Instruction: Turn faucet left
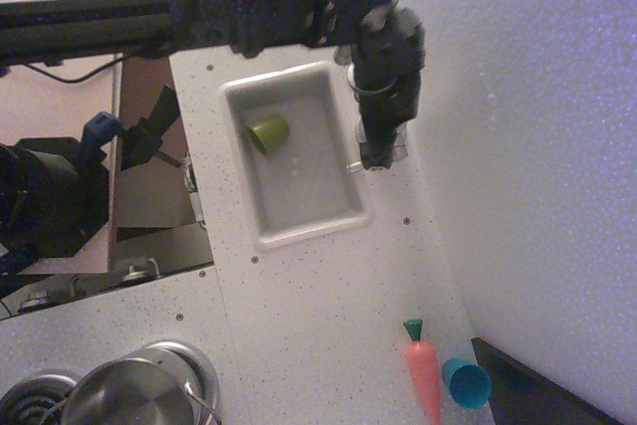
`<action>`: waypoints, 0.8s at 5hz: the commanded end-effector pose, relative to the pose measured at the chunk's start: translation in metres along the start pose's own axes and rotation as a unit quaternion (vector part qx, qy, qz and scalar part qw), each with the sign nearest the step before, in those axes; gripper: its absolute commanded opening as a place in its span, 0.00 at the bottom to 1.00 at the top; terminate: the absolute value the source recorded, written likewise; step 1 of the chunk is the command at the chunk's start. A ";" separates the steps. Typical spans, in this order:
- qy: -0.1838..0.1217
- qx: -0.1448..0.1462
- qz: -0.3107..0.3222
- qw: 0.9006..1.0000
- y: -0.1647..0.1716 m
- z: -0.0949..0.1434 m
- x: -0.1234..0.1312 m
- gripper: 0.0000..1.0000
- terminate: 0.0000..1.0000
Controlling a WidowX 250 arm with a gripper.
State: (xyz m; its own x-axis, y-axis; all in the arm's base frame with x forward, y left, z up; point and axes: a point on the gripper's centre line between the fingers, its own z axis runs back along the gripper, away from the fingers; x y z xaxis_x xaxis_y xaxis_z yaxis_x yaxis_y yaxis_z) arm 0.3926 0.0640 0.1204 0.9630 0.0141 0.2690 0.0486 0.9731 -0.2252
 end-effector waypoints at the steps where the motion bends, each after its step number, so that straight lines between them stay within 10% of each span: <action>1: -0.013 0.057 -0.019 0.998 0.012 0.021 -0.010 1.00 0.00; 4: -0.019 0.275 -0.038 0.961 0.006 0.022 -0.048 1.00 0.00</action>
State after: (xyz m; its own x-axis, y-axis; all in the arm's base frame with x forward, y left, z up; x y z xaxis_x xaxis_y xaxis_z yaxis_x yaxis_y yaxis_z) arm 0.3395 0.0709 0.1068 0.9679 -0.0727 0.2405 -0.0073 0.9487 0.3161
